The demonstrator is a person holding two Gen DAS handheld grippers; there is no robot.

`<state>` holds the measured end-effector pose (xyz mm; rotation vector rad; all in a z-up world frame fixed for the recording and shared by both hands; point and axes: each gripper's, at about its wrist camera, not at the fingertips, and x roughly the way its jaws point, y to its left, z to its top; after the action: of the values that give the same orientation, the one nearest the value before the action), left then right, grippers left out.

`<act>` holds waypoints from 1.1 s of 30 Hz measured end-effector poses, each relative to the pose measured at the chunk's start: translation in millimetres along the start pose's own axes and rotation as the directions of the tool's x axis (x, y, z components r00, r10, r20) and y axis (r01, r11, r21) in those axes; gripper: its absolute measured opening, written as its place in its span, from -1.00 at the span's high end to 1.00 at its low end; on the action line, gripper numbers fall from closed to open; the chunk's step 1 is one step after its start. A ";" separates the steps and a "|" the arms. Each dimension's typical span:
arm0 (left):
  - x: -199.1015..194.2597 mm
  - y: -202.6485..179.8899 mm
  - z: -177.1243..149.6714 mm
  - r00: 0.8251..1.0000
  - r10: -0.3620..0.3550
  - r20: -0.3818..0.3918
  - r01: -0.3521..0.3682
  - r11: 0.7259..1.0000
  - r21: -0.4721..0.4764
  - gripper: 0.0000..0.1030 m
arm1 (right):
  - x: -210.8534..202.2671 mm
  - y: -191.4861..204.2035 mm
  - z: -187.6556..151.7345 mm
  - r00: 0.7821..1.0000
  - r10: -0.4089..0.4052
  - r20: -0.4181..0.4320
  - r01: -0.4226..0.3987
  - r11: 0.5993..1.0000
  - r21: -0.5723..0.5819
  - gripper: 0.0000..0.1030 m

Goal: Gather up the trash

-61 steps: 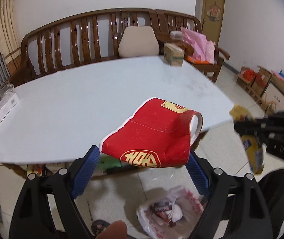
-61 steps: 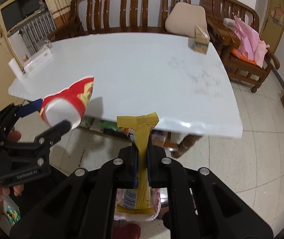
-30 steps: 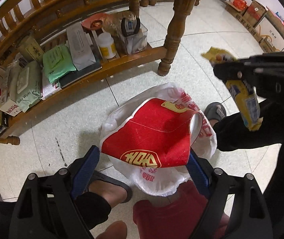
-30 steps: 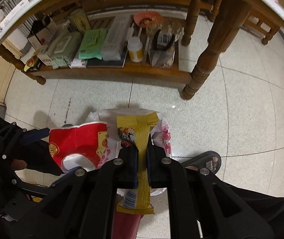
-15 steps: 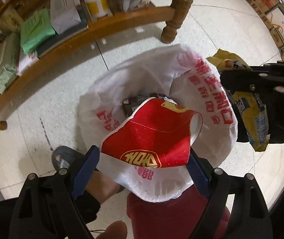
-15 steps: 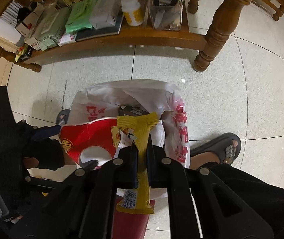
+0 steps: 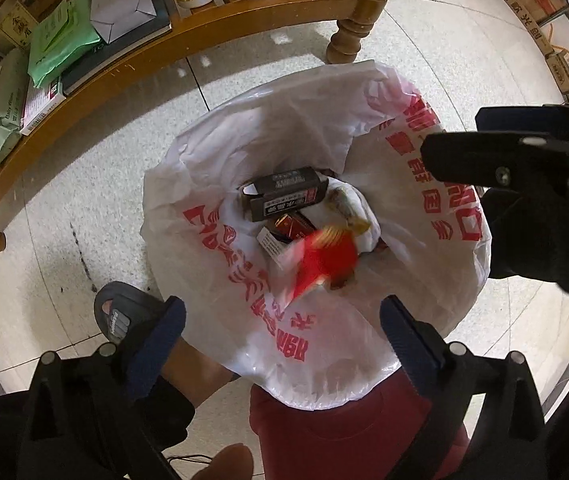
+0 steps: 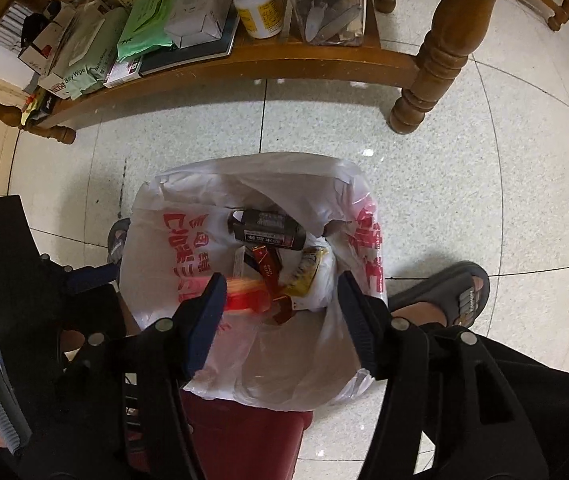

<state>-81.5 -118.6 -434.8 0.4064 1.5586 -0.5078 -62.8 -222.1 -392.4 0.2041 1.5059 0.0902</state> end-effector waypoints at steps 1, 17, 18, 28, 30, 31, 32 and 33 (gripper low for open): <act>-0.6 -0.6 -0.2 1.000 0.001 0.003 -0.001 1.000 0.000 -0.85 | 0.7 -0.2 -0.1 1.000 -0.005 -0.003 0.005 1.000 0.000 -0.10; -16.7 11.3 2.1 0.998 0.016 0.068 -0.011 0.997 -0.080 -0.85 | -3.7 1.4 -1.4 1.000 -0.009 0.002 0.009 1.000 -0.005 -0.41; -18.3 12.1 2.5 0.997 0.021 0.074 -0.015 0.996 -0.085 -0.85 | -4.7 2.2 -1.5 1.000 -0.008 0.003 0.008 1.000 -0.009 -0.48; -33.7 18.6 7.2 0.991 0.032 0.130 -0.015 0.991 -0.131 -0.85 | -11.9 1.1 -4.8 0.999 -0.035 0.012 0.035 0.999 -0.018 -0.85; -38.6 18.4 8.0 0.989 0.046 0.142 -0.027 0.991 -0.131 -0.85 | -14.3 1.8 -5.7 0.999 -0.044 0.010 0.044 0.999 -0.019 -0.86; -41.3 18.7 7.8 0.987 0.054 0.151 -0.034 0.991 -0.130 -0.85 | -16.9 2.7 -5.8 0.999 -0.050 0.013 0.050 0.999 -0.020 -0.86; -47.1 18.4 8.4 0.983 0.070 0.169 -0.048 0.990 -0.129 -0.85 | -21.5 4.0 -5.8 0.998 -0.059 0.021 0.059 0.998 -0.024 -0.86; -56.2 18.2 9.2 0.976 0.087 0.199 -0.062 0.990 -0.130 -0.85 | -27.2 5.6 -5.8 0.997 -0.068 0.031 0.069 0.997 -0.027 -0.86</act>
<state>-60.8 -105.7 -380.2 0.3074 1.3631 -0.3804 -70.0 -221.2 -365.0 0.1308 1.4790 0.0534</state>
